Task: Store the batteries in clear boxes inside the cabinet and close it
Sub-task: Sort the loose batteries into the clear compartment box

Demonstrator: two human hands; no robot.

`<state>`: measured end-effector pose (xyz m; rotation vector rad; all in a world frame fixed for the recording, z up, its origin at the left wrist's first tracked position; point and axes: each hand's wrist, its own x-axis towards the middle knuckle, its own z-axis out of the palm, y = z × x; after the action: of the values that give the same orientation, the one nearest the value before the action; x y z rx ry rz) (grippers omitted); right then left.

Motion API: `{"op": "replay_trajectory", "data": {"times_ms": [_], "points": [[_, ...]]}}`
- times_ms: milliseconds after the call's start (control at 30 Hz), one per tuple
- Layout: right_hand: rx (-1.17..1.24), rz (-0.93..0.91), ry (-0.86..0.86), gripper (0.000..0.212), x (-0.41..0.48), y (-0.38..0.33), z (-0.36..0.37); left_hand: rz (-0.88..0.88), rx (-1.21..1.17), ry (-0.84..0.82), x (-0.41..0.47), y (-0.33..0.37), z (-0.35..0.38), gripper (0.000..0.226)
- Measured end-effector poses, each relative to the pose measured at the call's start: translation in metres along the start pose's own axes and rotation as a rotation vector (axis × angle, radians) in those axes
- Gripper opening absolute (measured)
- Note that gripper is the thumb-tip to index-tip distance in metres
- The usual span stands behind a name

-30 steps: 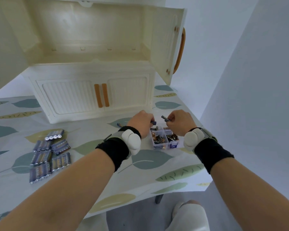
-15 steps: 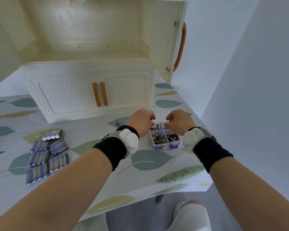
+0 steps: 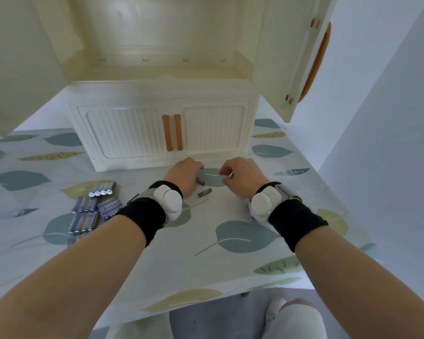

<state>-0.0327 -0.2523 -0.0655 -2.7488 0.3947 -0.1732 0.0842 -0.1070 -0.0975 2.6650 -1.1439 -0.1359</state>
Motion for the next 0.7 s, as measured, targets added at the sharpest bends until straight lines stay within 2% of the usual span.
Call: {"op": "replay_trajectory", "data": {"times_ms": [133,267,400,500,700], "points": [[-0.131,-0.081,-0.206,0.031,0.007,-0.018,0.03,0.029,0.038,-0.043,-0.002,-0.015,0.016,0.044],[-0.201,-0.092,-0.19,0.022,0.009,-0.025,0.041,0.0,0.021,0.007,-0.002,-0.021,0.018,0.02],[-0.229,-0.079,-0.184,0.021,0.007,-0.022,0.038,-0.037,0.01,0.011,-0.002,-0.016,0.017,0.016],[-0.2,-0.041,-0.116,0.021,0.002,-0.015,0.03,-0.036,-0.02,0.052,-0.002,-0.005,0.014,0.013],[0.003,0.122,0.16,0.018,-0.017,0.018,-0.008,0.037,-0.165,0.161,-0.001,0.046,0.01,0.012]]}}
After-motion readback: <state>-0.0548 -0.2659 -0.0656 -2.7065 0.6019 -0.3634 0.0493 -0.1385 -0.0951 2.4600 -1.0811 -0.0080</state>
